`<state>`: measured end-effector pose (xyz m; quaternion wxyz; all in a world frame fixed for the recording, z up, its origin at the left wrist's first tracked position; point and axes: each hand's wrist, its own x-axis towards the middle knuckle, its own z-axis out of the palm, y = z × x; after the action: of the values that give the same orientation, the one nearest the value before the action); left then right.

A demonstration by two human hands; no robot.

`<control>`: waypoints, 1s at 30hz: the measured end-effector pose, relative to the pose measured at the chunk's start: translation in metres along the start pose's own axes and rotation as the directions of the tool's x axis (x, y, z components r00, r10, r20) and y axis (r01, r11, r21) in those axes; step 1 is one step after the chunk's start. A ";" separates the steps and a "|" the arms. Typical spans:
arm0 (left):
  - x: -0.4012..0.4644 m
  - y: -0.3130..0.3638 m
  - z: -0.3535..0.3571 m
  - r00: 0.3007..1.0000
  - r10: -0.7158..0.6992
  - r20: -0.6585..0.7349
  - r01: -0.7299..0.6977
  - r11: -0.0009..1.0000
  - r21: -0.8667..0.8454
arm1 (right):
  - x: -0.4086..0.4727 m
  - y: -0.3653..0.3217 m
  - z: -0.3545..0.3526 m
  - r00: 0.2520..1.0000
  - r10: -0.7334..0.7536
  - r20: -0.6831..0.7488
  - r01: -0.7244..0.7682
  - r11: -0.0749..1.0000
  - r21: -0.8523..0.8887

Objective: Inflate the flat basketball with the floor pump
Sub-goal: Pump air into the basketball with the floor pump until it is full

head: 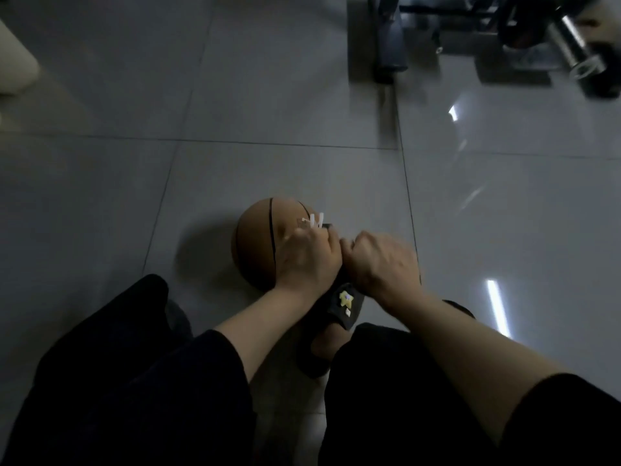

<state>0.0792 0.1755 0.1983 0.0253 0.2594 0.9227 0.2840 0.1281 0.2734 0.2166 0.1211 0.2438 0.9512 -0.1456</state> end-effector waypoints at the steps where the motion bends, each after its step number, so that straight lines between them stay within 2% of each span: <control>1: 0.000 -0.008 0.012 1.000 -0.010 0.016 0.010 1.000 -0.011 | 0.007 0.003 0.013 1.000 0.000 0.017 0.000 1.000 0.005; 5: 0.010 -0.030 0.054 0.995 -0.041 0.093 0.047 0.997 -0.063 | 0.039 0.019 0.046 0.996 -0.004 0.090 0.004 1.000 -0.001; 10: 0.005 -0.053 0.084 0.997 -0.044 0.058 0.046 0.998 -0.033 | 0.050 0.025 0.079 0.989 0.037 0.142 -0.037 0.999 -0.001; 12: -0.004 -0.058 0.087 0.996 -0.062 0.065 0.066 0.996 -0.057 | 0.047 0.024 0.089 0.984 0.013 0.179 -0.008 1.000 -0.031; 14: -0.009 -0.060 0.084 0.992 -0.078 0.094 0.083 0.995 -0.049 | 0.043 0.018 0.090 0.982 0.013 0.188 -0.007 1.000 -0.031; 17: -0.009 -0.063 0.059 0.969 -0.176 0.173 0.180 0.984 -0.008 | 0.037 -0.003 0.078 0.983 -0.003 0.185 0.008 1.000 -0.027; 21: -0.023 -0.066 0.021 0.942 -0.202 0.266 0.213 0.977 -0.013 | 0.015 -0.027 0.057 0.951 -0.039 0.307 0.038 0.999 0.009; 23: -0.031 -0.053 -0.001 0.949 -0.161 0.271 0.180 0.983 -0.045 | -0.003 -0.026 0.038 0.953 -0.038 0.300 0.029 0.999 0.034; 26: -0.020 -0.020 -0.031 0.984 -0.074 0.164 0.078 0.997 -0.016 | -0.011 -0.021 -0.003 0.965 -0.049 0.258 0.045 0.999 0.024; 30: 0.004 0.019 -0.076 0.993 0.049 0.110 -0.048 0.999 -0.012 | -0.021 -0.024 -0.075 0.964 -0.057 0.260 0.033 0.995 0.096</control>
<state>0.0695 0.1521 0.2730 0.0706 0.2969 0.9120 0.2741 0.1218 0.2692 0.2977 0.2314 0.2061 0.9244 -0.2222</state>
